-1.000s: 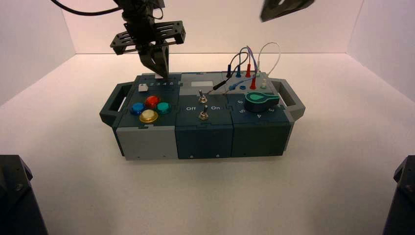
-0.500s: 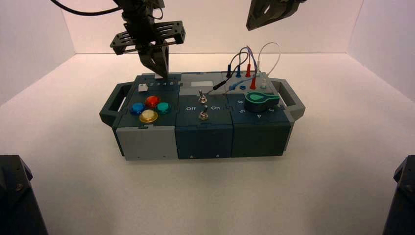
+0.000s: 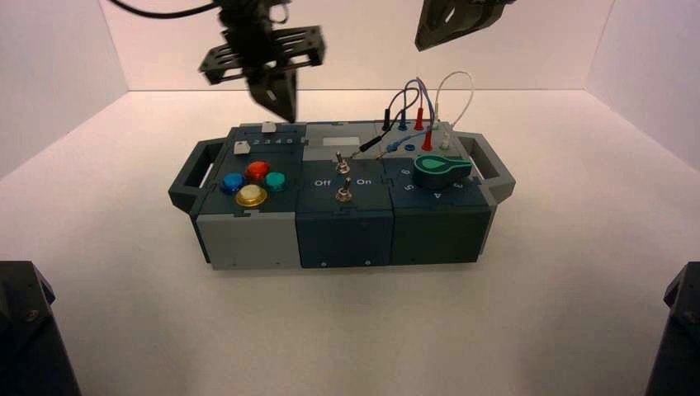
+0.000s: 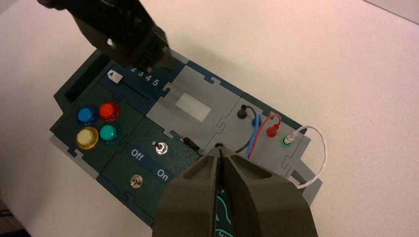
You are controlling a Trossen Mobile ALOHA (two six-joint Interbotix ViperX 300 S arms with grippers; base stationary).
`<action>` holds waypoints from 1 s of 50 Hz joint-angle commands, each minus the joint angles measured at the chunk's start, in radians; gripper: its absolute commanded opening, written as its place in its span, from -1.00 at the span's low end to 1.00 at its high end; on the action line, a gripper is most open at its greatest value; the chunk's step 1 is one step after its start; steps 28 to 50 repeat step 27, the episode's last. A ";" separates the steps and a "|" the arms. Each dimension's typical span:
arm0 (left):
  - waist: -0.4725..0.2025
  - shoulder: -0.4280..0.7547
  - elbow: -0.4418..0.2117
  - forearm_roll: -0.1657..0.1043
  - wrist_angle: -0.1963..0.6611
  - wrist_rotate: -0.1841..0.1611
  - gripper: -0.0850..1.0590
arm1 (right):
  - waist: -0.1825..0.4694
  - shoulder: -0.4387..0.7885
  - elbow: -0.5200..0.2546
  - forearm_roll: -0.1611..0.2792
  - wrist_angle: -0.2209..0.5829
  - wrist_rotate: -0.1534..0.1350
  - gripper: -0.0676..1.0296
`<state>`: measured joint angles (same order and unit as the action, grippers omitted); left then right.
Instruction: Move the top slider to position 3.
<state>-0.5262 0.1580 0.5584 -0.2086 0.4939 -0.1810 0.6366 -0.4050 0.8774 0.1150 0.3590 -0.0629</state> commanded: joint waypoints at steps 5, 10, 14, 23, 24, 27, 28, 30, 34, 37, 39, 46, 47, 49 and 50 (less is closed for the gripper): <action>-0.067 -0.097 -0.061 -0.003 0.055 -0.021 -0.91 | 0.003 -0.037 -0.029 0.002 -0.006 -0.002 -0.92; -0.069 -0.138 -0.038 -0.003 0.072 -0.032 -0.91 | 0.003 -0.035 -0.029 0.002 0.003 -0.002 -0.92; -0.069 -0.164 -0.021 -0.002 0.087 -0.035 -0.91 | 0.005 -0.031 -0.031 0.003 0.011 0.002 -0.92; -0.069 -0.195 0.031 0.002 0.107 -0.044 -0.91 | 0.005 -0.028 -0.028 0.005 0.029 0.002 -0.92; -0.069 -0.196 0.034 0.002 0.107 -0.046 -0.91 | 0.003 -0.028 -0.028 0.005 0.029 0.002 -0.92; -0.069 -0.192 0.035 0.003 0.106 -0.046 -0.91 | 0.003 -0.023 -0.031 0.005 0.032 0.002 -0.92; -0.069 -0.192 0.035 0.003 0.106 -0.046 -0.91 | 0.003 -0.023 -0.031 0.005 0.032 0.002 -0.92; -0.069 -0.192 0.035 0.003 0.106 -0.046 -0.91 | 0.003 -0.023 -0.031 0.005 0.032 0.002 -0.92; -0.069 -0.192 0.035 0.003 0.106 -0.046 -0.91 | 0.003 -0.023 -0.031 0.005 0.032 0.002 -0.92; -0.069 -0.192 0.035 0.003 0.106 -0.046 -0.91 | 0.003 -0.023 -0.031 0.005 0.032 0.002 -0.92; -0.069 -0.192 0.035 0.003 0.106 -0.046 -0.91 | 0.003 -0.023 -0.031 0.005 0.032 0.002 -0.92; -0.069 -0.192 0.035 0.003 0.106 -0.046 -0.91 | 0.003 -0.023 -0.031 0.005 0.032 0.002 -0.92; -0.069 -0.192 0.035 0.003 0.106 -0.046 -0.91 | 0.003 -0.023 -0.031 0.005 0.032 0.002 -0.92; -0.069 -0.192 0.035 0.003 0.106 -0.046 -0.91 | 0.003 -0.023 -0.031 0.005 0.032 0.002 -0.92; -0.069 -0.192 0.035 0.003 0.106 -0.046 -0.91 | 0.003 -0.023 -0.031 0.005 0.032 0.002 -0.92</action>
